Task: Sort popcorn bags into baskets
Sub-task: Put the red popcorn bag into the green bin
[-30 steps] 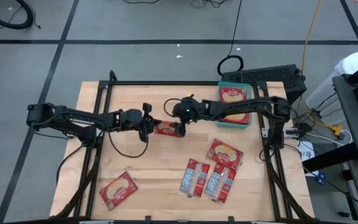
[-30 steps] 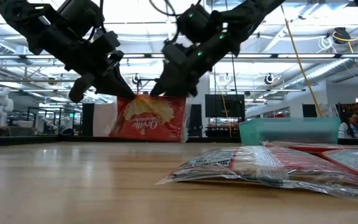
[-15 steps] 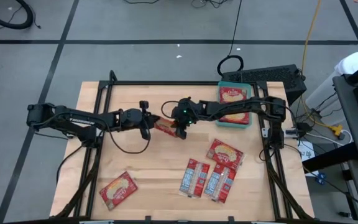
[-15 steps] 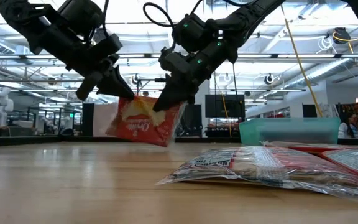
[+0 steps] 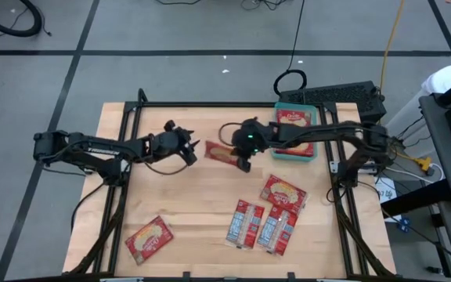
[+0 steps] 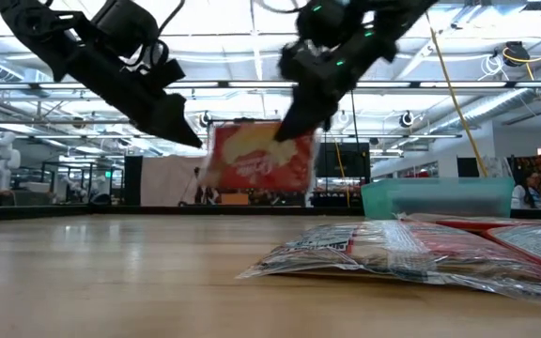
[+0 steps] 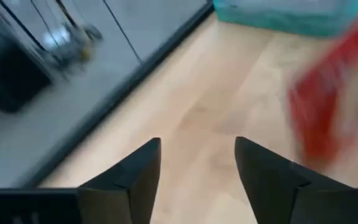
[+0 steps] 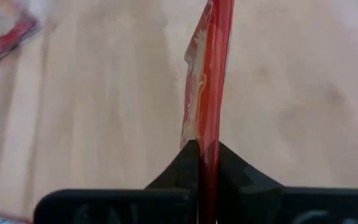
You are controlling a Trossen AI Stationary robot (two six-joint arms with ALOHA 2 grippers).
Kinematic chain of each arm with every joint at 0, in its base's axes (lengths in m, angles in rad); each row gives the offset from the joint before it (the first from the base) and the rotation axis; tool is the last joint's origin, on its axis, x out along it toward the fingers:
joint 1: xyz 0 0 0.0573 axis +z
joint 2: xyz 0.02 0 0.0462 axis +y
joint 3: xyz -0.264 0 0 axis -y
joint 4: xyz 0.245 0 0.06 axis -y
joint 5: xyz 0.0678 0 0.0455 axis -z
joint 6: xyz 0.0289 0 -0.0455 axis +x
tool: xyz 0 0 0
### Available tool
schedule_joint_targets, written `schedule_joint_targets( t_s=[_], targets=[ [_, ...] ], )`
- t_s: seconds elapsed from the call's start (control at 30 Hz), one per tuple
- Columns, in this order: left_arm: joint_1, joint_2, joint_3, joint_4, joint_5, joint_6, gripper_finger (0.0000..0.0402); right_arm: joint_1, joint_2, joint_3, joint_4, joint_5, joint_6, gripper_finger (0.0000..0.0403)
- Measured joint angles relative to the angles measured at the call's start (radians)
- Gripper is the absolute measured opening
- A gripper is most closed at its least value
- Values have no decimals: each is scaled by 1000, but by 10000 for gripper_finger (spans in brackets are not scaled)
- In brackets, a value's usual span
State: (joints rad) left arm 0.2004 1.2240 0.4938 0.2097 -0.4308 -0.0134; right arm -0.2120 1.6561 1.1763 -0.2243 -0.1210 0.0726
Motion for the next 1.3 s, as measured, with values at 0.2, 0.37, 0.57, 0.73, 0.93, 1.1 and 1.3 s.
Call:
schedule_joint_targets(
  t_s=[0.2,0.37,0.57,0.73,0.93,1.1,1.3],
  targets=[
    [38,0,0,88,174,-117,220,4,-222,-259,303,150,4,10],
    [33,46,0,331,284,-99,220,3,-319,-490,801,151,2,9],
    [20,186,0,705,354,-91,221,2,-289,-626,1287,154,-2,9],
    [5,323,2,1038,442,-32,221,2,-264,-618,1431,150,-55,9],
    [6,431,74,1153,504,-58,221,1,-263,-618,1521,117,-91,9],
    [-12,510,185,1144,543,-100,220,16,-215,-618,1550,114,-88,9],
    [-13,523,193,1136,543,-51,135,24,-178,-618,1599,118,-85,9]
  ],
)
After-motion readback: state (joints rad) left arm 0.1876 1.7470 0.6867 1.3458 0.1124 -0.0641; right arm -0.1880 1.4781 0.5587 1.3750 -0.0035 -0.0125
